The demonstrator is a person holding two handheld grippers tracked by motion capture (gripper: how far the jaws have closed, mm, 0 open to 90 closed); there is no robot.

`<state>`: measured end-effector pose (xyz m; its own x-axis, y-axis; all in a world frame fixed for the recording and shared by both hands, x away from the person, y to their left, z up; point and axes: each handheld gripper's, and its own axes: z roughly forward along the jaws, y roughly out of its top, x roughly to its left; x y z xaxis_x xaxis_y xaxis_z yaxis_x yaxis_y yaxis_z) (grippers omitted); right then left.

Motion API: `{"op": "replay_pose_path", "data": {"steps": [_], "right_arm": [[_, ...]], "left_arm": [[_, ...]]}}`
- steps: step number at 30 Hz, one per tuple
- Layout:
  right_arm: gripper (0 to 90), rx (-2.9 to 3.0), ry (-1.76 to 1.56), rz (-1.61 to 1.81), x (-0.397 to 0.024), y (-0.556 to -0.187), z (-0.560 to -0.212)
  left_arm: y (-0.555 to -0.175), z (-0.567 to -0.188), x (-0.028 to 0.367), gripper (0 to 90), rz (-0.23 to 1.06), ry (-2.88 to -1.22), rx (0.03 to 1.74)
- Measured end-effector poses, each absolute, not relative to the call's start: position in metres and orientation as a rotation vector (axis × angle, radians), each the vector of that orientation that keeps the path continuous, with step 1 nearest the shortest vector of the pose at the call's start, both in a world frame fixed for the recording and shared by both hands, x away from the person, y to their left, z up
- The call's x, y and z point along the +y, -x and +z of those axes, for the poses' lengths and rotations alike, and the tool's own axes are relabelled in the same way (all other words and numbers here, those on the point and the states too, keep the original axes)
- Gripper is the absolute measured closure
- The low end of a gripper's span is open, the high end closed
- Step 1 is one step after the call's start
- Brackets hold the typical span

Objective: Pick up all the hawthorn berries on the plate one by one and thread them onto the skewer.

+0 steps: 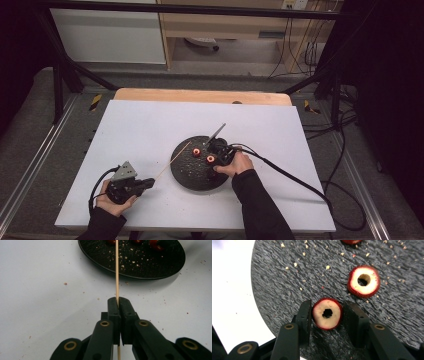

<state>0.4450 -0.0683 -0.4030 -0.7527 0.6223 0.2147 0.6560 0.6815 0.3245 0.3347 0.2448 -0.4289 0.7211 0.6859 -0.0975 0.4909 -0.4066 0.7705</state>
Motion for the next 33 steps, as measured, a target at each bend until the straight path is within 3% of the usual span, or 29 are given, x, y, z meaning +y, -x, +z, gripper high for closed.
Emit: {"op": "replay_pose_path", "data": {"steps": [16,33], "right_arm": [[61.1,-2.790,1.137,-0.876,-0.088,-0.432,-0.375],[61.2,-2.638,1.256,-1.286,-0.121,-0.419,-0.377]], "left_arm": [[-0.332,-0.429,0.240,87.7,0.303,-2.081,0.886],[-0.330,-0.430,0.233,87.7,0.307,-2.063,0.885]]}}
